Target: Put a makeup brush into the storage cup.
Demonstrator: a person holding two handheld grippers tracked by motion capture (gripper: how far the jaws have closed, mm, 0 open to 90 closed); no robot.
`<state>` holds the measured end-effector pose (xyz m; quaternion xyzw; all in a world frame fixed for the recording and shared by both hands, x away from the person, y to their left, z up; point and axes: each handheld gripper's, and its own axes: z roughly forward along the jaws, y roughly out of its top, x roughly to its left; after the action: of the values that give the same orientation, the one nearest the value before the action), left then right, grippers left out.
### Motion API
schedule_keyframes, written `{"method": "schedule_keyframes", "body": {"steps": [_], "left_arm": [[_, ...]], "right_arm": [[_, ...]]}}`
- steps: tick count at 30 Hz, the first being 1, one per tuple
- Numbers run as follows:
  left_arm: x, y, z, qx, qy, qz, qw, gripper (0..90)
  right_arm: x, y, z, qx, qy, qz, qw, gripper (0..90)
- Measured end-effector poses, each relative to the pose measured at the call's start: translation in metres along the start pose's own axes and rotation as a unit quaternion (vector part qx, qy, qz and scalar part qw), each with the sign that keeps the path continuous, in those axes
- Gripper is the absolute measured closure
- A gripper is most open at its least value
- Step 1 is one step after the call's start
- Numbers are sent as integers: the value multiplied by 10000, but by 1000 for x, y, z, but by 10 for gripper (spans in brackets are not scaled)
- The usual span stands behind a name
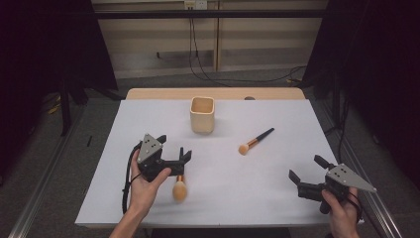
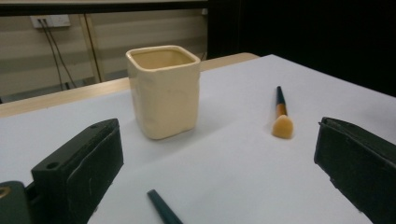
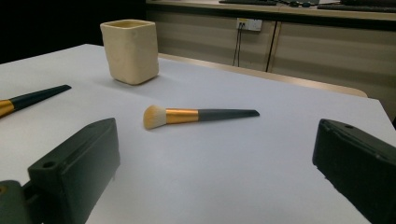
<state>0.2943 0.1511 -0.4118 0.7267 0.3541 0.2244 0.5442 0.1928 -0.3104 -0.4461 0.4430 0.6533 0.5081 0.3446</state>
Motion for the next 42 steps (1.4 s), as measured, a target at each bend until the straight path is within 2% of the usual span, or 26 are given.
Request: {"method": "schedule_keyframes", "body": {"steps": [3,5,9,11,12,14,16,17,18,20,21,22,24,26,27,29,30,31,33,34,36,38,39,40,41,42], "left_arm": [[3,2,4,203,80,-138,9997,11],[4,4,6,358,53,-164,9992,12],[7,6,8,395,13,-332,9987,17],[7,7,8,444,34,-353,9984,23],[7,9,8,554,62,-326,9979,26],[6,9,9,703,-38,-448,9965,34],[5,9,9,802,-114,-426,9958,48],[2,11,10,1097,-128,-308,9934,59],[1,11,10,1160,-95,-177,9930,51],[1,10,10,1278,-165,-240,9914,47],[1,10,10,1278,-165,-240,9914,46],[1,10,10,1391,-232,-418,9891,47],[1,11,9,1535,-237,-512,9865,54],[1,12,8,1591,-209,-515,9857,50],[0,14,7,1636,-76,-384,9858,49],[0,16,7,1718,53,-338,9845,49],[1,18,8,1815,32,-343,9828,49],[1,18,8,1815,32,-343,9828,49],[2,19,11,2174,-67,-310,9756,51],[3,19,12,2369,-90,-334,9709,53],[5,19,15,2549,-157,-276,9664,52],[6,18,16,2588,-134,-279,9654,53],[6,19,18,2761,-177,-339,9604,55],[5,20,19,2859,-199,-267,9577,60],[4,20,20,2907,-156,-219,9564,60],[3,21,20,2979,-132,-254,9542,60]], "right_arm": [[0,0,0,6,7,0,10000,3],[0,0,0,9,5,1,10000,3],[0,0,0,19,18,5,10000,3],[0,0,1,50,27,8,10000,2],[0,-1,1,56,42,13,10000,2],[1,-1,1,47,38,14,10000,2],[1,-1,1,45,50,14,10000,1],[1,-1,1,45,51,11,10000,1],[1,-1,1,40,52,3,10000,1],[1,-1,1,36,53,3,10000,1],[1,-1,1,39,56,4,10000,1],[1,-1,1,58,57,15,10000,0],[1,-1,1,89,71,-5,9999,0],[1,-1,1,84,97,6,9999,0],[2,-1,1,93,99,-3,9999,0],[2,-1,2,99,98,-14,9999,0],[2,-1,2,95,104,-8,9999,0],[2,-1,1,86,107,-11,9999,0],[2,-1,1,85,125,-26,9999,0],[2,-1,1,86,123,-30,9999,0],[2,-1,1,101,119,-21,9999,0],[2,-1,1,102,118,-27,9999,0],[2,-1,1,103,119,-27,9999,0],[2,-1,1,105,118,-27,9999,0],[2,-1,1,108,118,-32,9999,0],[2,-1,1,110,115,-30,9999,0]]}}
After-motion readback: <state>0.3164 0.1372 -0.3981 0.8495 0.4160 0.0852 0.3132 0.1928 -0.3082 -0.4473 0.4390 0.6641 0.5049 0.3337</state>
